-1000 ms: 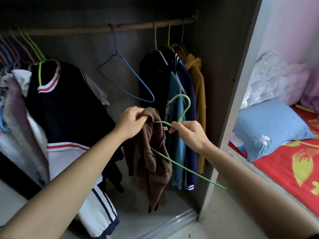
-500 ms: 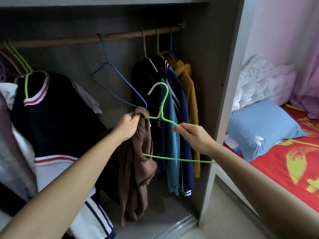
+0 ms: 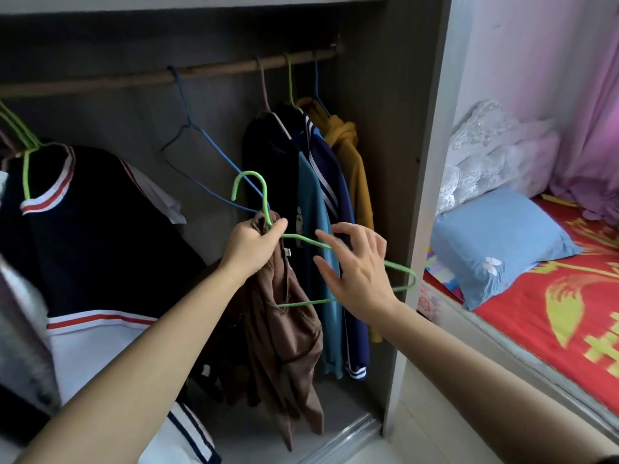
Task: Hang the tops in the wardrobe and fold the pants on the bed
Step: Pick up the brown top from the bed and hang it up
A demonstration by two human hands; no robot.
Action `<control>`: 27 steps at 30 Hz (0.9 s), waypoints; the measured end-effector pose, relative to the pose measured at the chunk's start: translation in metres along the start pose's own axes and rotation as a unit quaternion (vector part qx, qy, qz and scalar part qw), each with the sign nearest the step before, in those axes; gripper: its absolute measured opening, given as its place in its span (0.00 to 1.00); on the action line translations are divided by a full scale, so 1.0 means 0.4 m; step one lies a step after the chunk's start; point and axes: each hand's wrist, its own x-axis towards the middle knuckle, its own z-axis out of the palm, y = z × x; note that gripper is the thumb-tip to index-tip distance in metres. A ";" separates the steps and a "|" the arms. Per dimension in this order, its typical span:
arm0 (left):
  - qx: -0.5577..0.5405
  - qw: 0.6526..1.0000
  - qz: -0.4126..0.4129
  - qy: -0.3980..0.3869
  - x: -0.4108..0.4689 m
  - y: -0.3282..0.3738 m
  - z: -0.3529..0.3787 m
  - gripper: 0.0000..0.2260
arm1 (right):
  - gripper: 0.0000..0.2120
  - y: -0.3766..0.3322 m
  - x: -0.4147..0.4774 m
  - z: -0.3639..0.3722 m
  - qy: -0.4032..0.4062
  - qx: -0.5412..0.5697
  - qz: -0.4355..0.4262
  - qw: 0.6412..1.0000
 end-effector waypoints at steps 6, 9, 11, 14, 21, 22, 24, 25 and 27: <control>-0.086 0.995 -0.037 0.032 0.023 0.012 -0.016 0.11 | 0.13 -0.009 -0.118 0.039 -0.172 0.117 -0.138 0.968; -0.114 0.993 -0.036 0.023 0.022 0.034 -0.010 0.11 | 0.19 0.007 -0.151 0.089 -0.252 0.088 -0.093 0.959; -0.134 0.990 -0.037 0.014 0.018 0.052 -0.006 0.09 | 0.23 0.004 -0.142 0.099 -0.268 0.092 -0.086 0.955; -0.147 0.988 -0.038 0.001 0.012 0.067 -0.003 0.08 | 0.22 0.000 -0.123 0.103 -0.263 0.121 -0.040 0.956; -0.159 0.986 -0.037 -0.028 -0.016 0.064 0.024 0.07 | 0.18 -0.002 -0.072 0.099 -0.249 0.094 -0.025 0.964; -0.157 0.987 -0.037 -0.029 -0.015 0.060 0.023 0.07 | 0.17 -0.001 -0.075 0.095 -0.247 0.102 -0.027 0.963; -0.149 0.988 -0.042 -0.024 -0.010 0.049 0.010 0.08 | 0.16 0.000 -0.090 0.084 -0.238 0.137 -0.024 0.961; -0.143 0.988 -0.049 -0.019 -0.006 0.043 0.001 0.09 | 0.15 0.001 -0.100 0.079 -0.231 0.161 -0.025 0.959; -0.134 0.989 -0.068 0.002 0.005 0.028 -0.017 0.10 | 0.13 0.001 -0.117 0.066 -0.208 0.204 -0.027 0.956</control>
